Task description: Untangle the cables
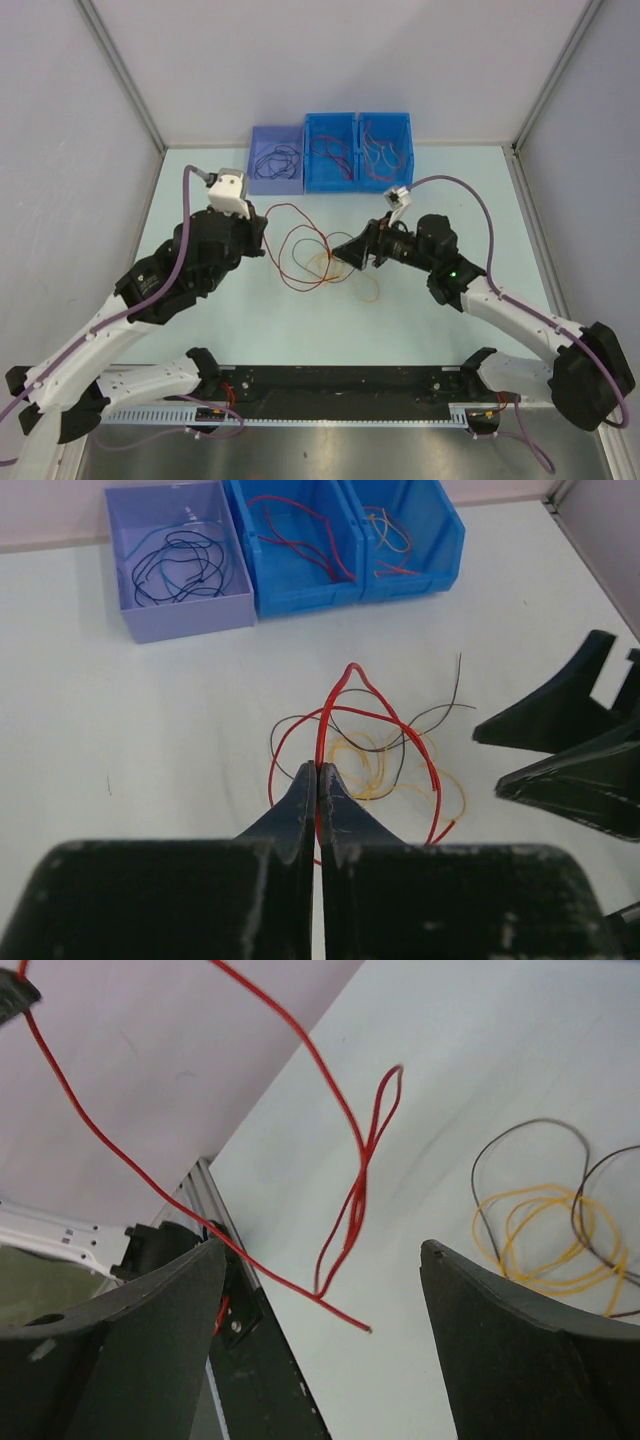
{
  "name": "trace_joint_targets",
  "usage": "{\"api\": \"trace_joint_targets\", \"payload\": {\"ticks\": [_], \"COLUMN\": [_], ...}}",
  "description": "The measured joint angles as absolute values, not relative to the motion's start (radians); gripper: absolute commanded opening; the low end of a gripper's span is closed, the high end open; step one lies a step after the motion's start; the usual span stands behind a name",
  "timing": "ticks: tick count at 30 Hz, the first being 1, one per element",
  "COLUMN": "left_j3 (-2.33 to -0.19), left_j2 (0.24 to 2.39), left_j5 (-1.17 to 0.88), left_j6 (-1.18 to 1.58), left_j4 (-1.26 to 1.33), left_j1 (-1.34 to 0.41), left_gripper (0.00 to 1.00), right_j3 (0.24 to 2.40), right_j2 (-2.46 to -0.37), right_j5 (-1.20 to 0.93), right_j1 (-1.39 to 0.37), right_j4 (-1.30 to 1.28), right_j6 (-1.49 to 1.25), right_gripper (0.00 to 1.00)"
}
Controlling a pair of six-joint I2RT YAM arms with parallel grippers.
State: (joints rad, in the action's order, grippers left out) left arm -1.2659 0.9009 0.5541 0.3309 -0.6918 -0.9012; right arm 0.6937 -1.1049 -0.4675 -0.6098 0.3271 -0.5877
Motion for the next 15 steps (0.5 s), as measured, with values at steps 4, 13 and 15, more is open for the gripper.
{"api": "trace_joint_targets", "payload": {"ticks": [4,13,15], "left_j3": [-1.242,-1.223,-1.223], "left_j2": [0.9,0.872,0.859], "left_j5": [0.511,0.441,0.43], "left_j6": [0.331,0.33,0.329], "left_j4": [-0.672,-0.648,-0.64], "left_j1": [-0.901,-0.901,-0.901], "left_gripper": [0.0,0.0,0.0], "right_j3": [0.699,0.753,0.774], "right_j2": [-1.182,-1.354,-1.38], "right_j5": [-0.443,-0.357,-0.324], "right_j1": [-0.687,-0.743,-0.743], "right_j4": [0.327,0.34,0.342], "right_j6": [-0.582,-0.582,-0.583], "right_gripper": [0.81,0.72,0.69]}}
